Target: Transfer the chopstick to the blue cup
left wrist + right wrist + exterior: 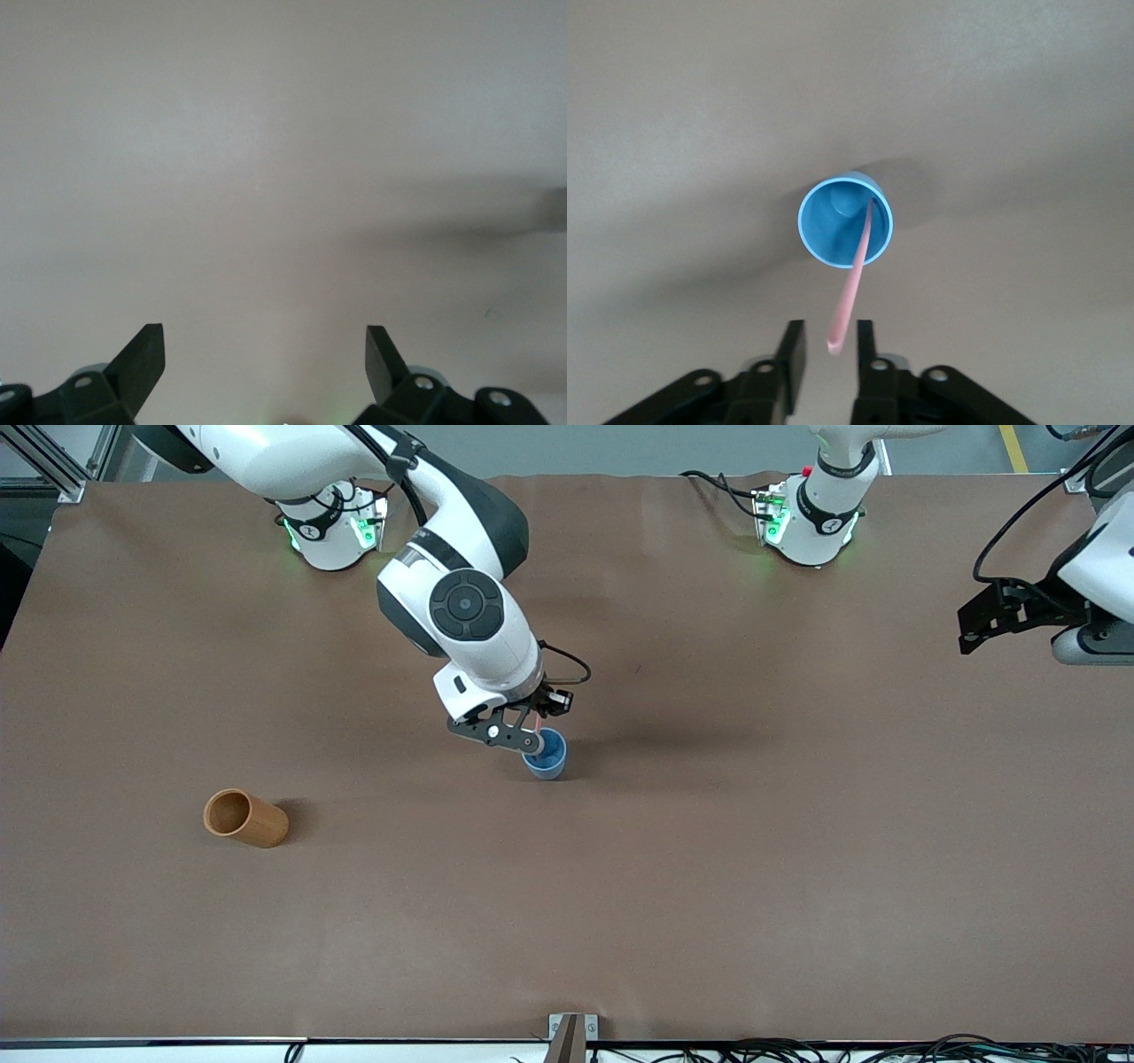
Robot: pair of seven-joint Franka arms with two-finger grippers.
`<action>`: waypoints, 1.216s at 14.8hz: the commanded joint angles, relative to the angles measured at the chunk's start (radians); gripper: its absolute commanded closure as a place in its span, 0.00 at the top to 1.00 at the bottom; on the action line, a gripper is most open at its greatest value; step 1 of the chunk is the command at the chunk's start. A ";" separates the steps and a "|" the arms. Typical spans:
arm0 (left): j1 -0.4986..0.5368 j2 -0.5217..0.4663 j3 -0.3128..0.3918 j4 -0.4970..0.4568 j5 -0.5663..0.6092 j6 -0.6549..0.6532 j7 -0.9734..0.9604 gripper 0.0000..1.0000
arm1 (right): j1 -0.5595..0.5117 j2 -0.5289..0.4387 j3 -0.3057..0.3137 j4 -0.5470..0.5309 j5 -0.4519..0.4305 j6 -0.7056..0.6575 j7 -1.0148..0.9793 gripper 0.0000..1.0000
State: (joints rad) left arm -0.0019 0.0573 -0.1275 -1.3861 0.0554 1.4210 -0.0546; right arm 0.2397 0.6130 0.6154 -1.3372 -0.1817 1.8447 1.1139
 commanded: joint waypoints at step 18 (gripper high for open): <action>0.058 -0.128 -0.004 -0.191 -0.074 0.076 -0.024 1.00 | -0.243 -0.558 -0.480 -0.175 0.111 -0.283 -0.885 0.96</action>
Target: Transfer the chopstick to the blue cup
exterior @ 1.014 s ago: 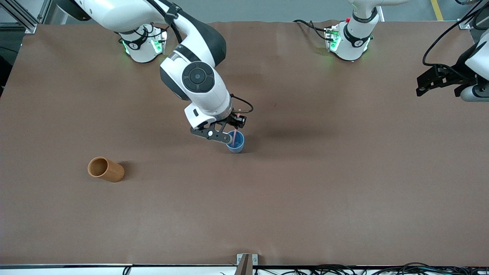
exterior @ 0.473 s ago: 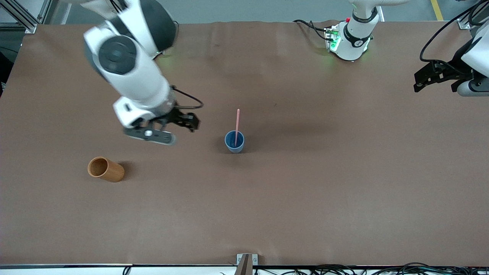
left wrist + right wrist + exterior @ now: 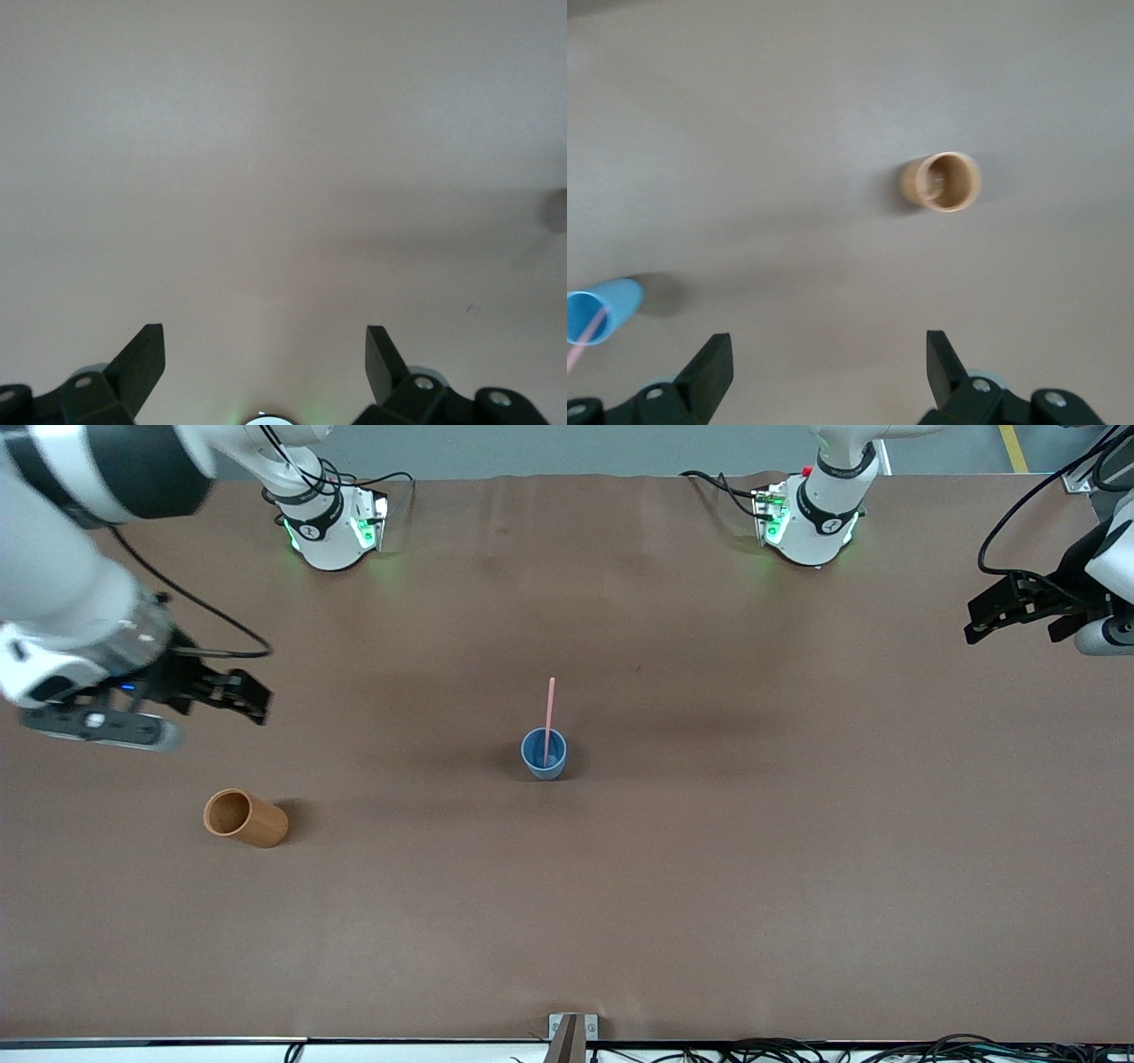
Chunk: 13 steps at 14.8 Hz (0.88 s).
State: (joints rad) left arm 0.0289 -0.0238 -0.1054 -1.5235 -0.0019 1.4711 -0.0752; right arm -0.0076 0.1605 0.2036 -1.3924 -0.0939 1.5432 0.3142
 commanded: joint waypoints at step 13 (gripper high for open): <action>0.028 -0.041 -0.040 -0.050 0.003 0.054 0.008 1.00 | -0.002 -0.203 -0.219 -0.007 0.037 -0.123 -0.294 1.00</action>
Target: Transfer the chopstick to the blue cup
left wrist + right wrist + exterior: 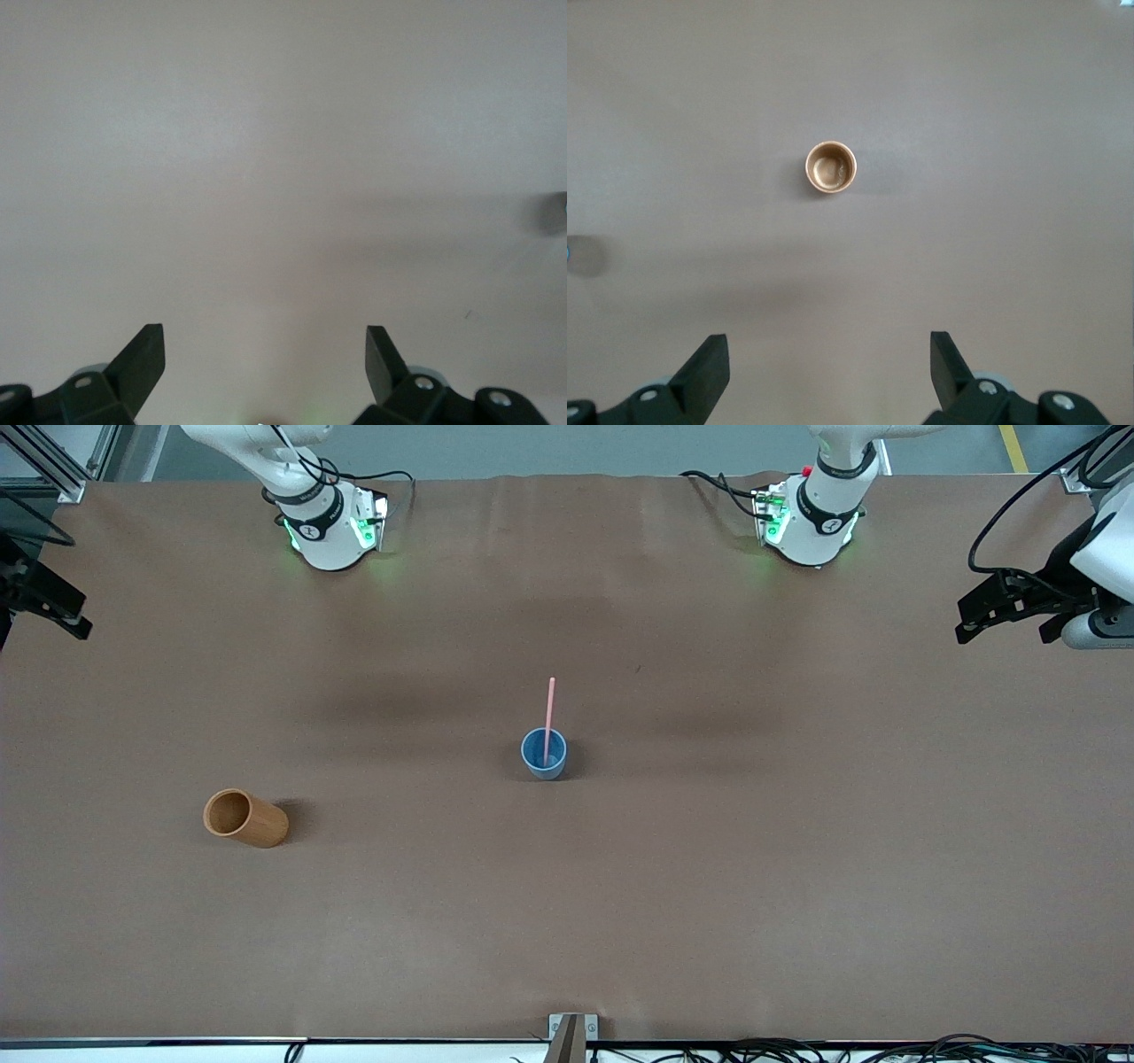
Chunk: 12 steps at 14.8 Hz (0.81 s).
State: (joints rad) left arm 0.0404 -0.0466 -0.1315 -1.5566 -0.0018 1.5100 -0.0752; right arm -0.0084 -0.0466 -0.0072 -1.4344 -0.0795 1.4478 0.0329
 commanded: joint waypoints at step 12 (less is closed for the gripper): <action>0.021 0.001 -0.013 0.013 0.003 0.012 0.017 1.00 | 0.007 0.004 -0.086 -0.052 0.080 -0.006 -0.134 1.00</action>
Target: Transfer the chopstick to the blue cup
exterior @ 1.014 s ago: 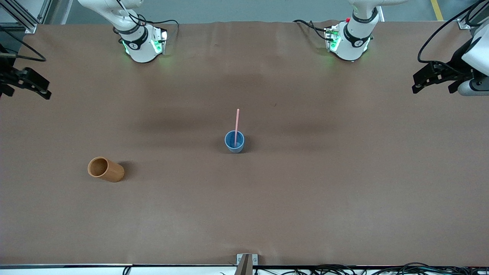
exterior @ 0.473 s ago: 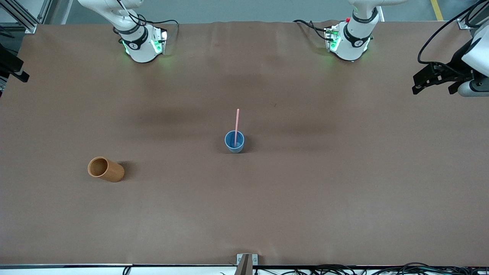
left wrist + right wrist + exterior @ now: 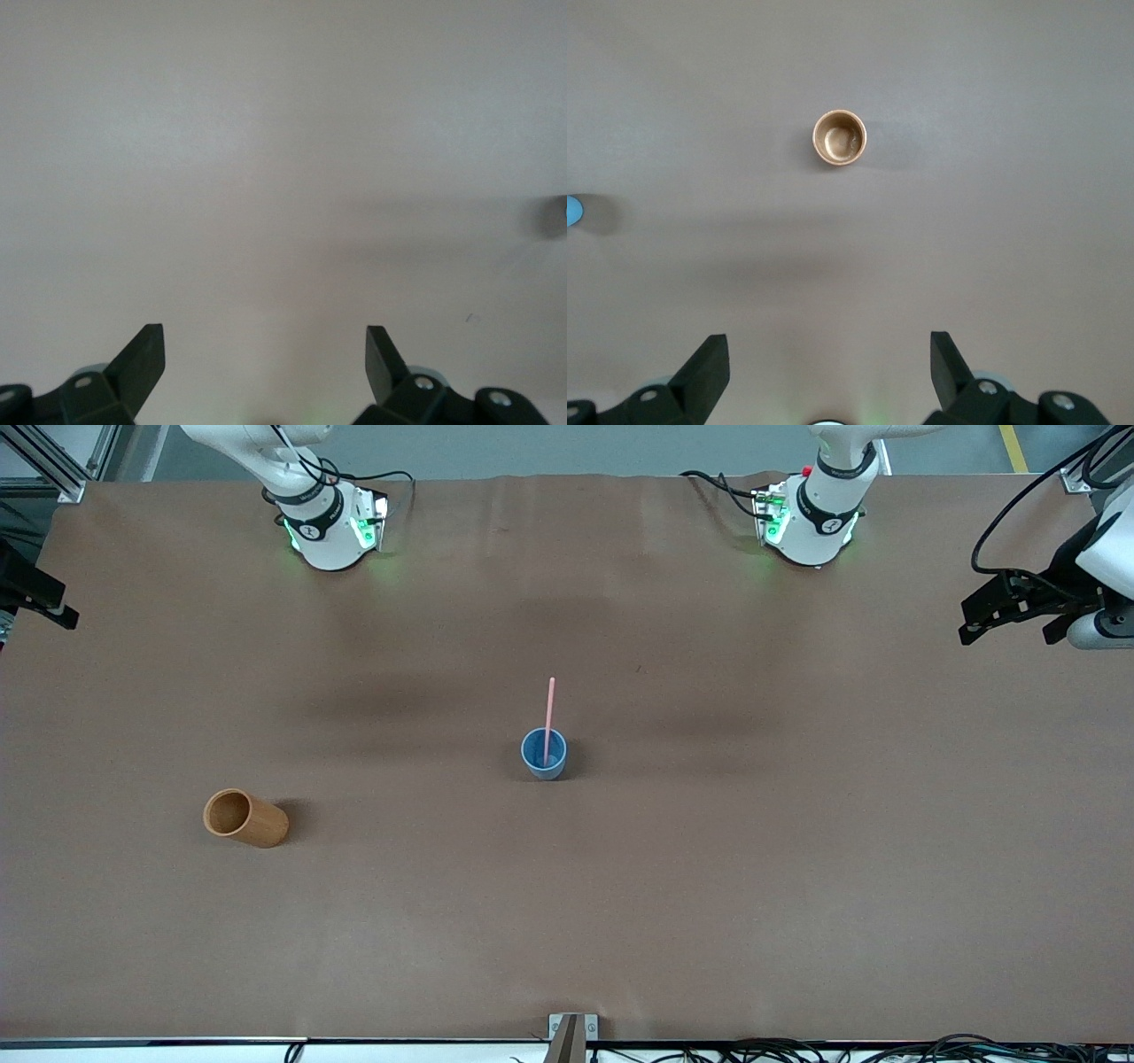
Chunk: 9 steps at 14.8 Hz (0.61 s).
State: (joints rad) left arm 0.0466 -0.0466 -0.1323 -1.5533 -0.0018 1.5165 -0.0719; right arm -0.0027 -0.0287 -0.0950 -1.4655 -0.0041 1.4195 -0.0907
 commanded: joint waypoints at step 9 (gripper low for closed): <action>0.015 0.002 -0.010 0.015 0.003 0.004 0.014 1.00 | -0.019 -0.011 0.034 -0.022 0.018 0.041 0.003 1.00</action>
State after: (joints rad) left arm 0.0490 -0.0465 -0.1323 -1.5512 -0.0018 1.5194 -0.0714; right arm -0.0039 -0.0273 -0.0726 -1.4695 -0.0041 1.4417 -0.0905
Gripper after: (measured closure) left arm 0.000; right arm 0.000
